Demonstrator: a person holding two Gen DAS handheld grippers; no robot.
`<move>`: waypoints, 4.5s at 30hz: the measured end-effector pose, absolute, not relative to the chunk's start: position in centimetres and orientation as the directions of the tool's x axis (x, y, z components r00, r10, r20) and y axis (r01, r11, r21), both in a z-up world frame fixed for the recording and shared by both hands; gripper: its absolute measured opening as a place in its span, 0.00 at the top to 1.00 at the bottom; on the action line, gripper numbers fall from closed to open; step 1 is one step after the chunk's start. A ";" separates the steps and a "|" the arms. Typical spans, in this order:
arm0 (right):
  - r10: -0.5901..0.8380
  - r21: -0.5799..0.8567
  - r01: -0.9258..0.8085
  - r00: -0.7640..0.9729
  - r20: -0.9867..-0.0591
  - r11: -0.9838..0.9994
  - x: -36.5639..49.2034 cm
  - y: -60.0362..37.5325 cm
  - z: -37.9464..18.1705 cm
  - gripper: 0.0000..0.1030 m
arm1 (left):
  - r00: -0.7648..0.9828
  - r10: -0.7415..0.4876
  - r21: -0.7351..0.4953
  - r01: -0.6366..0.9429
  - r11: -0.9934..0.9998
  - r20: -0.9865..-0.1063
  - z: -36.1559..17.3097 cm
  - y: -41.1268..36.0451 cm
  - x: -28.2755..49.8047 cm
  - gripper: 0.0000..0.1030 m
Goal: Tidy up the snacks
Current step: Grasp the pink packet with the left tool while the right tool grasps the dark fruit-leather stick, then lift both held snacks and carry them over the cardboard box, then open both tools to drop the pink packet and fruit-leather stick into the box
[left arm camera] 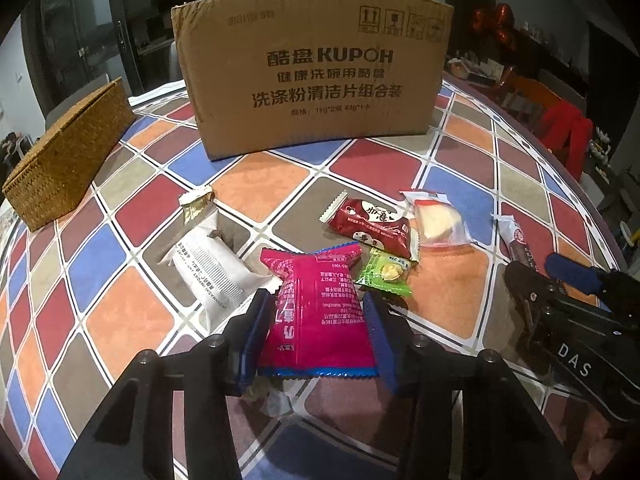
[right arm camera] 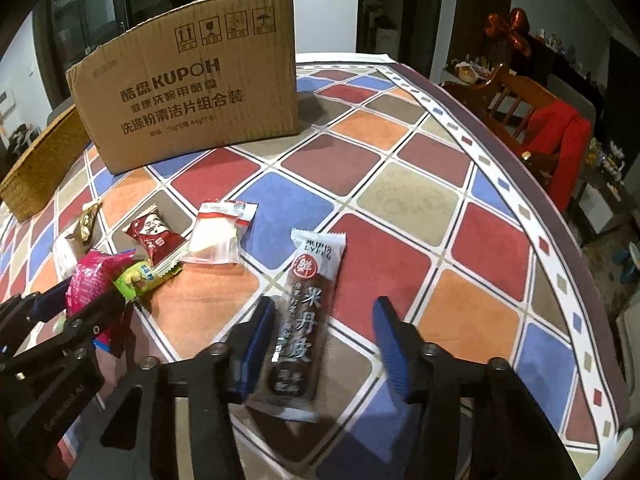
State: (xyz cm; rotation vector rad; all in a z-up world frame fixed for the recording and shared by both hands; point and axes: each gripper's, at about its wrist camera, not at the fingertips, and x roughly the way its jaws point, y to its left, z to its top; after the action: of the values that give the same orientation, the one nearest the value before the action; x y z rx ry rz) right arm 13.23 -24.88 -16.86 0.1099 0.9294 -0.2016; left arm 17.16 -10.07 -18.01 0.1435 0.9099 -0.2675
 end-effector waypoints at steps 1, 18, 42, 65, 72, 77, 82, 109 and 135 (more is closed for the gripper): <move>-0.127 0.003 0.218 0.582 -0.803 0.976 13.2 -24.8 -16.9 0.62 | 0.583 -0.170 0.007 0.289 0.957 -0.794 -18.0 -10.0 17.2 0.56; -0.099 0.042 0.211 0.615 -0.782 0.977 12.8 -24.8 -16.0 0.82 | 0.596 -0.193 0.000 0.308 0.951 -0.780 -17.2 -10.1 16.6 0.61; -0.099 0.040 0.179 0.702 -0.705 0.983 11.5 -23.7 -11.1 0.82 | 0.652 -0.211 -0.010 0.297 0.955 -0.728 -13.3 -9.1 15.5 0.64; -0.070 0.037 0.118 0.783 -0.618 0.992 11.5 -21.4 -5.4 0.82 | 0.735 -0.205 -0.023 0.249 0.968 -0.647 -7.8 -7.0 15.8 0.64; -0.064 0.031 0.103 0.804 -0.592 0.994 12.1 -20.8 -4.0 0.82 | 0.752 -0.199 -0.021 0.240 0.971 -0.628 -6.5 -6.5 16.4 0.64; -0.060 0.028 0.093 0.813 -0.579 0.995 12.7 -20.7 -3.3 0.82 | 0.760 -0.195 -0.017 0.235 0.972 -0.619 -5.8 -6.2 17.1 0.64; -0.056 0.025 0.084 0.824 -0.564 0.996 13.5 -20.7 -2.6 0.82 | 0.768 -0.195 -0.015 0.234 0.972 -0.610 -5.0 -6.2 17.8 0.64; -0.044 0.014 0.060 0.864 -0.502 0.998 21.2 -21.1 0.8 0.82 | 0.806 -0.186 -0.004 0.223 0.975 -0.562 -1.8 -6.8 25.7 0.64; -0.037 0.015 0.051 0.867 -0.496 0.999 29.8 -22.5 0.3 0.82 | 0.814 -0.168 -0.018 0.190 0.982 -0.557 -1.9 -8.0 33.8 0.64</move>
State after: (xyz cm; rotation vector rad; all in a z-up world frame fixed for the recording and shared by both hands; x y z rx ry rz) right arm 29.84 -22.53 0.33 0.0281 0.5189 -0.0458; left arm 33.80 -7.98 -1.91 0.0390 0.5902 -0.1908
